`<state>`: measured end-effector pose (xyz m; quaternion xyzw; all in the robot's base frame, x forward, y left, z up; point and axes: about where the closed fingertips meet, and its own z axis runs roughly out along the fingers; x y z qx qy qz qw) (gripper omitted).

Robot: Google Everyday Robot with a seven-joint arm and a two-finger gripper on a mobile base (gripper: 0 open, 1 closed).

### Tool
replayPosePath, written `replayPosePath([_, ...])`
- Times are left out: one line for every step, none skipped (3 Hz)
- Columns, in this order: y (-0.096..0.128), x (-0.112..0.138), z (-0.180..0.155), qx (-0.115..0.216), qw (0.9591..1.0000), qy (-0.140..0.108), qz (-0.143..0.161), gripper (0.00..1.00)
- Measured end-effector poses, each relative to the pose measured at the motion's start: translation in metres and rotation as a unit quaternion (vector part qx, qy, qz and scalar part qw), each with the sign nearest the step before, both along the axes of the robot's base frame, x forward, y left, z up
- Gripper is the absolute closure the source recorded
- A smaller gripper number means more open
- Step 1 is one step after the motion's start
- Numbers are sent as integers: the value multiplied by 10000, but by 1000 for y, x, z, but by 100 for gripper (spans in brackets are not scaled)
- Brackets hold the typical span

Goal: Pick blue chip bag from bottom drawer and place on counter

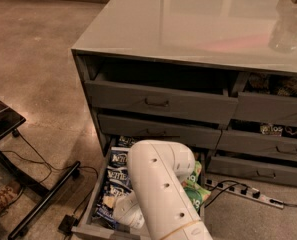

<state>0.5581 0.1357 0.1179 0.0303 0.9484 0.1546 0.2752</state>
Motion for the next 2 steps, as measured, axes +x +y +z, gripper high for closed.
replayPosePath([0,0,0,-5,10000,8,-7,40])
replayPosePath([0,0,0,-5,10000,7,-7,61])
